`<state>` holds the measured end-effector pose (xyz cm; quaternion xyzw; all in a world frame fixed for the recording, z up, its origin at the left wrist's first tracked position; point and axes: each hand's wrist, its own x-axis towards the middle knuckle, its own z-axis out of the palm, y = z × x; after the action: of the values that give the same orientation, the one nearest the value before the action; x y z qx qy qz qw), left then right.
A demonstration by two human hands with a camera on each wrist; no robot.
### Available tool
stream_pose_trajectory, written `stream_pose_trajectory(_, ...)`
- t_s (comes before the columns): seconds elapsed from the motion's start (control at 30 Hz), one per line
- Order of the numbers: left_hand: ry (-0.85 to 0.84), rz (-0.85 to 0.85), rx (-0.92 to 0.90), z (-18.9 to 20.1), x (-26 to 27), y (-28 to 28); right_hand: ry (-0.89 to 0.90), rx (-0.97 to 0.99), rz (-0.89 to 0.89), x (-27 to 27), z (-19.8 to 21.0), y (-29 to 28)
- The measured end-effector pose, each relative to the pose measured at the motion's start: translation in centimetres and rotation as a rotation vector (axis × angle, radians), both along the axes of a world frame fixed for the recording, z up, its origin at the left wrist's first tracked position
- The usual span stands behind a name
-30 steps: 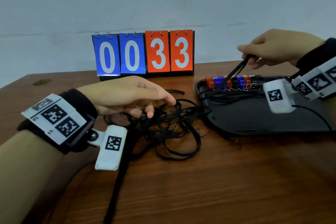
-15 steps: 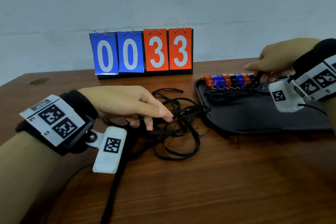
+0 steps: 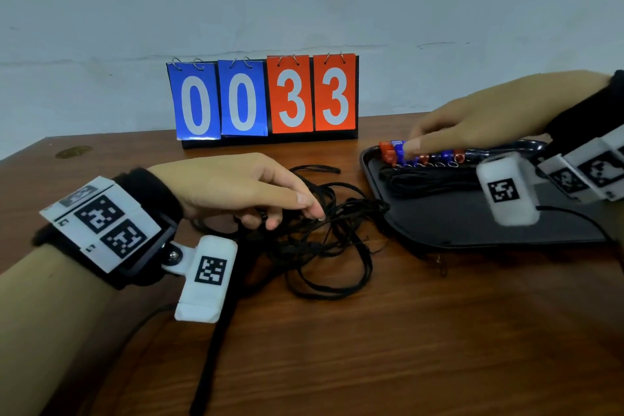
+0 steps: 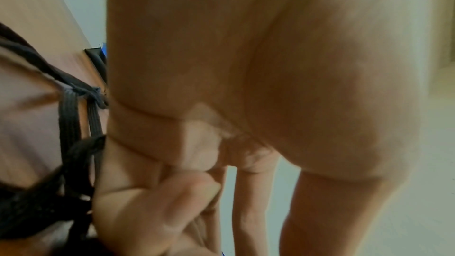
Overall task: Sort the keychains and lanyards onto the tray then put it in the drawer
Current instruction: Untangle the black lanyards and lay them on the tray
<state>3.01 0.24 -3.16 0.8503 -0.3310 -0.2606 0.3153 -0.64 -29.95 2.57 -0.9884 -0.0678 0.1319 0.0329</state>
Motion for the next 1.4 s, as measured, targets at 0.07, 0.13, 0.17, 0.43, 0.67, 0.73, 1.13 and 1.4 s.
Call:
stream_pose_trajectory(0.07, 0.011, -0.026, 0.011, 0.0, 0.0, 0.0, 0.085, 0.126, 0.112, -1.0, -0.1, 2.0)
stream_pose_trajectory(0.13, 0.021, -0.035, -0.013, -0.1, 0.1, 0.0, 0.180, 0.171, 0.208, -1.5, -0.4, 3.5)
stream_pose_trajectory(0.17, 0.025, -0.024, -0.024, -0.1, 0.1, 0.0, 0.208, 0.152, 0.247, -1.6, -0.6, 4.1)
stream_pose_trajectory(0.43, 0.045, 0.002, -0.011, -0.4, 0.4, 0.0, 0.227, -0.069, 0.298, -1.4, -2.1, 5.3)
stream_pose_trajectory(0.67, 0.252, 0.037, -0.034, -1.2, 1.0, -0.3, -0.032, 0.078, 0.351, -0.6, -3.6, 6.2)
stream_pose_trajectory(0.73, 0.375, 0.034, -0.151, -1.8, 1.1, -0.4, -0.089, 0.259, 0.321, -0.2, -3.7, 6.0)
stream_pose_trajectory(1.13, 0.581, 0.110, -0.404, -3.0, 2.3, 0.1, 0.393, 1.206, 0.000, 2.9, -6.4, 4.6)
stream_pose_trajectory(1.4, 0.844, 0.148, -0.664, -3.7, 2.6, 0.9, 0.704, 1.315, 0.048, 3.6, -6.6, 3.6)
